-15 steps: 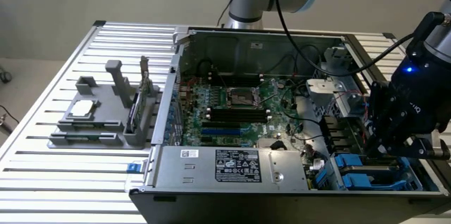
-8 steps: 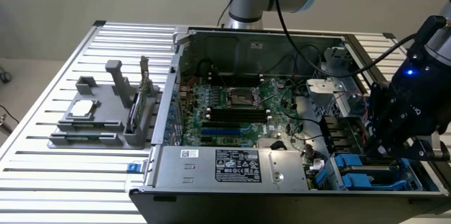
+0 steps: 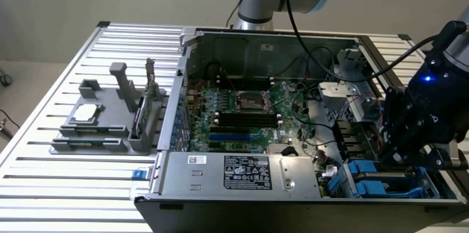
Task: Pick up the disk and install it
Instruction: 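Insert the second disk wire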
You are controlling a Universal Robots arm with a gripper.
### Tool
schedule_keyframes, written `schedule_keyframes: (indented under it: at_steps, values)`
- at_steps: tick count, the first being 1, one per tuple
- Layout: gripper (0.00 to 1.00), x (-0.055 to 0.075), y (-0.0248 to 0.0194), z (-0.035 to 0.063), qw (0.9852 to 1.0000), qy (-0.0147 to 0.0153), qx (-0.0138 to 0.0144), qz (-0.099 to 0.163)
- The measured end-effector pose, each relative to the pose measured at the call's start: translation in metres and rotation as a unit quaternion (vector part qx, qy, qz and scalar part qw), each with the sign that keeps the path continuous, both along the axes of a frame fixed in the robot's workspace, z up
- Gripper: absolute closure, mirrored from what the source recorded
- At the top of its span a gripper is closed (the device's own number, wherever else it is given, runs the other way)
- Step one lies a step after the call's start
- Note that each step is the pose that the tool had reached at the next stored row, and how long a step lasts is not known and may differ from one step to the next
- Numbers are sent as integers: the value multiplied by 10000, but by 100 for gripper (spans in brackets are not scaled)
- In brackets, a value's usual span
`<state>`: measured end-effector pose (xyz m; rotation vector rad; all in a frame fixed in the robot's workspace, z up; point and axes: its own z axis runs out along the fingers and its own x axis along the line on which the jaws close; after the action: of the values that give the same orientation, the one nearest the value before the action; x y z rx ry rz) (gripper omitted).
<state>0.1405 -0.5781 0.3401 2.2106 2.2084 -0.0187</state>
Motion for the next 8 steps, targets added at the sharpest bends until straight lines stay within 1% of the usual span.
schedule_keyframes:
  at_steps: [3, 8]
  values:
    - [84, 3, -10, -3, 10000, 0, 30, 14]
    - [84, 4, -19, -5, 10000, 0, 48, 21]
